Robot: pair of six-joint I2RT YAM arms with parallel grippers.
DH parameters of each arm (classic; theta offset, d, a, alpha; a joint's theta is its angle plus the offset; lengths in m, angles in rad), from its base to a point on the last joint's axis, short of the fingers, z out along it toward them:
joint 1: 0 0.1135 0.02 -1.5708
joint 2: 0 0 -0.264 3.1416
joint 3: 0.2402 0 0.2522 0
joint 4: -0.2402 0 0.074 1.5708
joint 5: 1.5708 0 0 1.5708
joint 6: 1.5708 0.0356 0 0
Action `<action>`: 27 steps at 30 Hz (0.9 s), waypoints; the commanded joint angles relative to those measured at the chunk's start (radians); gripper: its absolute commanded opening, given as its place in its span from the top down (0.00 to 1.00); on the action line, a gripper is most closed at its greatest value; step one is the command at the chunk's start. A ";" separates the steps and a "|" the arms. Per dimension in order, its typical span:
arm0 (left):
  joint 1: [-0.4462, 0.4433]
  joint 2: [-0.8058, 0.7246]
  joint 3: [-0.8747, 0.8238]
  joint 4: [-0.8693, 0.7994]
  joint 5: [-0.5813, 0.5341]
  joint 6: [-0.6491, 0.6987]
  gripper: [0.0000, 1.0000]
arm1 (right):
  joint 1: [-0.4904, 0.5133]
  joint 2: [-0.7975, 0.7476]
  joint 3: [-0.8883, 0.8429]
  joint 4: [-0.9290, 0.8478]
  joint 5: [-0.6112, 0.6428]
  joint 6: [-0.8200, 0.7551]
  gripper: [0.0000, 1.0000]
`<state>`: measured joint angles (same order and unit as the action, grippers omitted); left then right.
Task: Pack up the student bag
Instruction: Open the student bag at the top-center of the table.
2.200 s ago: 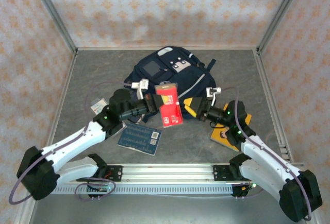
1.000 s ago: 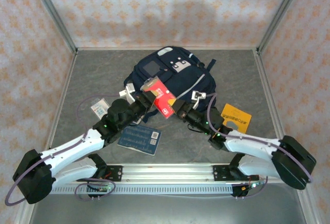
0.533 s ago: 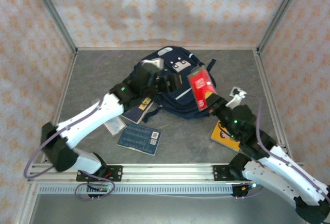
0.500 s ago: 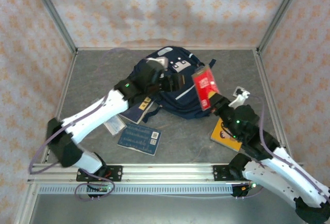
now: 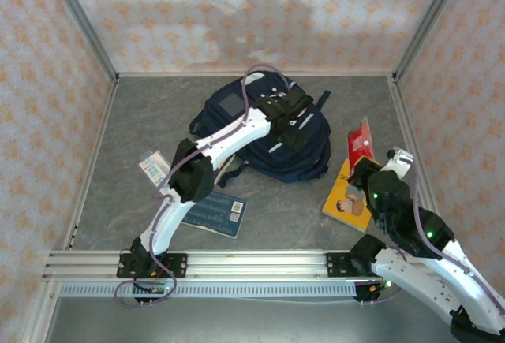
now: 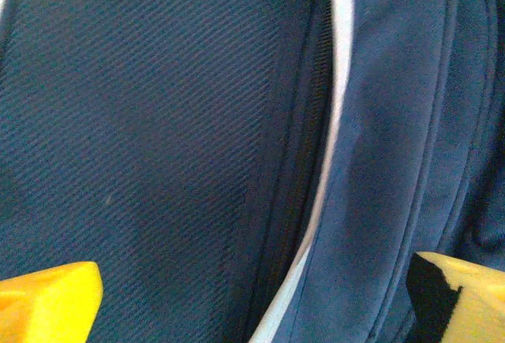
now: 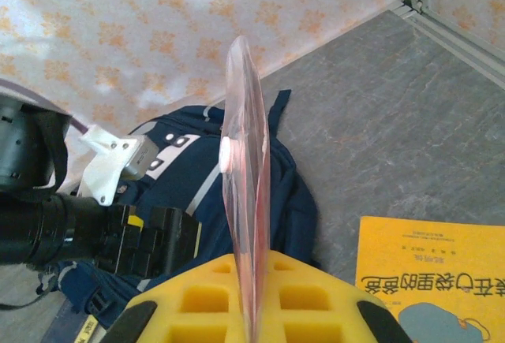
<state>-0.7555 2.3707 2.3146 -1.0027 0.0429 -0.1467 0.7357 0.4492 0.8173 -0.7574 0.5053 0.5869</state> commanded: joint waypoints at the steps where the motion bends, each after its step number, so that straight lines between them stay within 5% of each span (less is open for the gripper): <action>1: -0.029 0.054 0.128 -0.097 -0.039 0.081 0.00 | -0.004 -0.007 -0.017 -0.033 0.027 -0.029 1.00; 8: -0.038 0.165 0.200 -0.062 -0.169 0.081 0.01 | -0.004 -0.024 -0.041 -0.005 -0.009 -0.040 1.00; 12: -0.038 0.209 0.216 -0.037 -0.230 0.093 0.09 | -0.005 -0.032 -0.062 0.007 -0.024 -0.045 1.00; 14: -0.036 0.225 0.227 -0.025 -0.249 0.098 0.20 | -0.005 -0.032 -0.074 0.014 -0.035 -0.044 1.00; 22: -0.034 0.189 0.239 -0.017 -0.141 0.130 1.00 | -0.006 -0.053 -0.080 -0.011 -0.032 -0.043 1.00; 27: -0.025 0.100 0.238 -0.050 -0.108 0.150 1.00 | -0.006 -0.074 -0.060 -0.034 0.009 -0.051 1.00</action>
<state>-0.8017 2.5774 2.5332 -1.0149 -0.0704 -0.0204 0.7357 0.3935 0.7376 -0.7643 0.4622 0.5560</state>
